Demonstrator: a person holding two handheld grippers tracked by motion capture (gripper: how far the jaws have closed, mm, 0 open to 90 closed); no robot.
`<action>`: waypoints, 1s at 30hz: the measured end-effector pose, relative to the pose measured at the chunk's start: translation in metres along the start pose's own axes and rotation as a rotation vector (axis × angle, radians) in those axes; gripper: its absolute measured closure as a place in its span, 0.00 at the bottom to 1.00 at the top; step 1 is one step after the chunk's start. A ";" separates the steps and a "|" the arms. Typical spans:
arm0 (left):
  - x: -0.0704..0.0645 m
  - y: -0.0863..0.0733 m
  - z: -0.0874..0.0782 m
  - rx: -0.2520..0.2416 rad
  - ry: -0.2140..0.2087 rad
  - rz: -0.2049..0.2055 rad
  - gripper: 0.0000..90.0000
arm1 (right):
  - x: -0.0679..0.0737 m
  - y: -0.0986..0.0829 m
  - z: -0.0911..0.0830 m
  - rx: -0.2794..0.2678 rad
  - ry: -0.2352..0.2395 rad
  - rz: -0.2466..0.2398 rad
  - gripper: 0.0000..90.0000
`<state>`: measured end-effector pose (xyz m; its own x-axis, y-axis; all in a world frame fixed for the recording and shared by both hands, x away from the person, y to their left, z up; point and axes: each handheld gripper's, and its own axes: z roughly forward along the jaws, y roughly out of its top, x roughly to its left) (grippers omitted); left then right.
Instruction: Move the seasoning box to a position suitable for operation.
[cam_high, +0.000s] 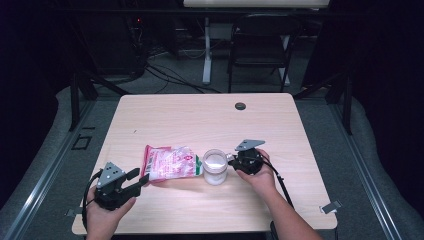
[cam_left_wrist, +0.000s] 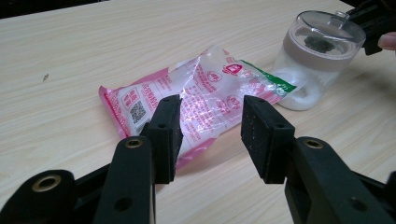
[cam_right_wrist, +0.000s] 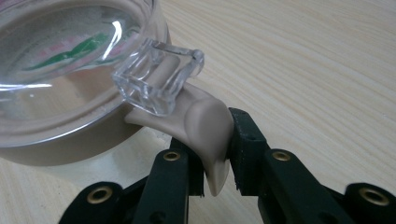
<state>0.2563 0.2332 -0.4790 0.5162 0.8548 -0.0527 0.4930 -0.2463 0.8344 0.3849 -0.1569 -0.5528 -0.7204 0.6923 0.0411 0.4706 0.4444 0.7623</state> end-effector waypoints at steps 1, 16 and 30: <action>0.000 0.000 0.001 0.000 -0.002 -0.001 0.64 | 0.000 0.000 0.000 0.001 0.001 -0.003 0.86; -0.006 0.006 0.017 -0.001 -0.068 0.008 0.64 | 0.007 -0.004 -0.009 0.030 -0.026 -0.058 0.86; -0.043 0.024 0.070 0.056 -0.182 0.113 0.62 | 0.025 -0.018 -0.024 0.036 -0.018 -0.057 0.86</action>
<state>0.2949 0.1589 -0.4949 0.6856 0.7253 -0.0626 0.4604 -0.3653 0.8091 0.3459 -0.1611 -0.5498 -0.7376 0.6752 -0.0134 0.4475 0.5035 0.7391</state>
